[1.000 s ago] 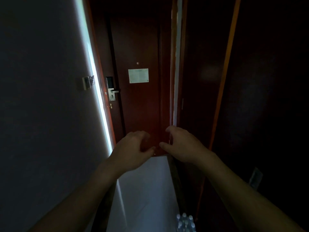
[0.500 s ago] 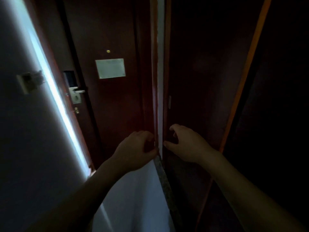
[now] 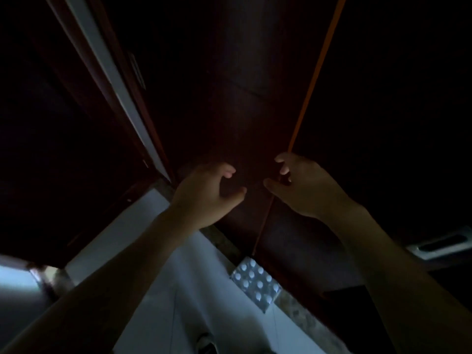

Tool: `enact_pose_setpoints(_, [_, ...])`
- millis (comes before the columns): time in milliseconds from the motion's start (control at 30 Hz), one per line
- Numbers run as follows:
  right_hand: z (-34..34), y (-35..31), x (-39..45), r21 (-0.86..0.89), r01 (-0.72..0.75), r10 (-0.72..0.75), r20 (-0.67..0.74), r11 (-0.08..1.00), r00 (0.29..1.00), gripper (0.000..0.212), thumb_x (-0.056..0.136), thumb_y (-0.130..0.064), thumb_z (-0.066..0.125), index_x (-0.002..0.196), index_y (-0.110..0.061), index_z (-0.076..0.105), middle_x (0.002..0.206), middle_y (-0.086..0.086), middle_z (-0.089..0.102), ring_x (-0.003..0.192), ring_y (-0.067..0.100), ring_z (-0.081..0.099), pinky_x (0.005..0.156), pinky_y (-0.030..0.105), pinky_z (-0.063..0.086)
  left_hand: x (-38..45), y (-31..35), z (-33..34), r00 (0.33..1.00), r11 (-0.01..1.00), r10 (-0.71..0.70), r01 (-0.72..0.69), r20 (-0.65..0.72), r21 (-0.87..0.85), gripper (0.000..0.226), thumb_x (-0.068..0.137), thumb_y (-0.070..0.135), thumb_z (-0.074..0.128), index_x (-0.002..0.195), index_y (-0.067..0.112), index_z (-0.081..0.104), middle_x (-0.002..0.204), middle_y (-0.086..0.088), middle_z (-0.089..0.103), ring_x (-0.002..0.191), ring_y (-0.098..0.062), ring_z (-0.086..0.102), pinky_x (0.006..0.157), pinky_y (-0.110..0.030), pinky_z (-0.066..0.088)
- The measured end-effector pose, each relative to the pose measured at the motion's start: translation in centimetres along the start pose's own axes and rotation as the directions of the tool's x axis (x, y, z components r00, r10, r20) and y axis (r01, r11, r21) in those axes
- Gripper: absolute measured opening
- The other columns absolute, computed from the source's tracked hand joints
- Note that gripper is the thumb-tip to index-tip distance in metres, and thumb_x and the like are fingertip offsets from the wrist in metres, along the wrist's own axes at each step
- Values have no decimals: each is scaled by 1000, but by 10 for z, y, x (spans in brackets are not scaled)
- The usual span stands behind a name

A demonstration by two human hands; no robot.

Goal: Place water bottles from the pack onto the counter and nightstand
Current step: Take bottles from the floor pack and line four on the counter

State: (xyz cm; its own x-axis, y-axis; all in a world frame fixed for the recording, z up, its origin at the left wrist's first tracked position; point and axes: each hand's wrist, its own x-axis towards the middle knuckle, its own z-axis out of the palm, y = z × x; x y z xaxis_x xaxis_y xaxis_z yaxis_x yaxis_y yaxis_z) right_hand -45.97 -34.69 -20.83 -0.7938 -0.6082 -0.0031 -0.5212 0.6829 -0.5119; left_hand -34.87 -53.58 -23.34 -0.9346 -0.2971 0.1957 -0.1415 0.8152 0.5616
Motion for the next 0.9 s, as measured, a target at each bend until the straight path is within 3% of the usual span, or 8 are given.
enact_pose_setpoints(200, [94,97,-15,117,-187,173,116,975,978,46,88,-38,69,127,-16,58,108,4,69,96,25,67,81,39,54,-16,-42,128,978,989,-94,113,185,-92,55,76,58,60,118,23,67,110,7,71,100,-10,65,82,-30,53])
enact_pose_setpoints(367, [226,191,-40,261,-377,348,149,889,925,16,82,-42,71,89,-40,56,80,-18,63,76,-1,64,64,21,50,-66,-109,257,947,965,-155,206,281,-161,40,79,32,78,112,12,70,104,0,73,91,-15,68,74,-32,57])
enact_pose_setpoints(467, [327,252,-64,327,-484,452,172,812,875,24,81,-38,73,102,-29,64,90,-13,69,83,4,67,73,27,53,-98,-160,349,918,939,-204,282,340,-196,46,73,39,77,108,10,70,103,0,73,90,-13,68,73,-22,53])
enact_pose_setpoints(567, [438,315,-88,338,-580,535,226,741,814,32,79,-30,80,107,-24,67,94,-13,69,85,4,66,73,27,52,-136,-218,451,833,922,-208,342,512,-182,71,64,60,65,121,18,64,118,6,68,105,-10,64,84,-29,55])
enact_pose_setpoints(633, [513,356,-103,329,-636,573,275,698,772,40,78,-28,81,115,-24,65,102,-12,67,92,6,65,78,25,51,-164,-259,522,754,936,-182,330,631,-125,84,62,66,66,134,26,54,132,11,59,119,-8,56,95,-33,51])
enact_pose_setpoints(733, [619,416,-121,303,-678,605,307,670,735,51,78,-28,81,125,-25,60,114,-12,60,103,8,58,87,27,49,-204,-318,628,688,965,-146,258,711,-52,95,66,66,66,147,27,36,147,12,45,132,-8,45,106,-23,39])
enact_pose_setpoints(833, [709,470,-139,320,-704,650,272,635,710,56,75,-24,83,125,-24,59,112,-21,55,107,8,55,88,25,45,-235,-369,721,729,979,-138,205,671,-21,91,77,56,70,152,22,30,153,8,41,134,-9,43,101,-17,38])
enact_pose_setpoints(900, [754,498,-154,332,-706,666,243,626,705,58,70,-19,85,121,-26,59,108,-30,51,103,8,55,84,24,43,-251,-391,770,767,985,-132,172,627,-4,83,81,43,76,150,17,37,151,2,47,133,-12,50,100,-18,44])
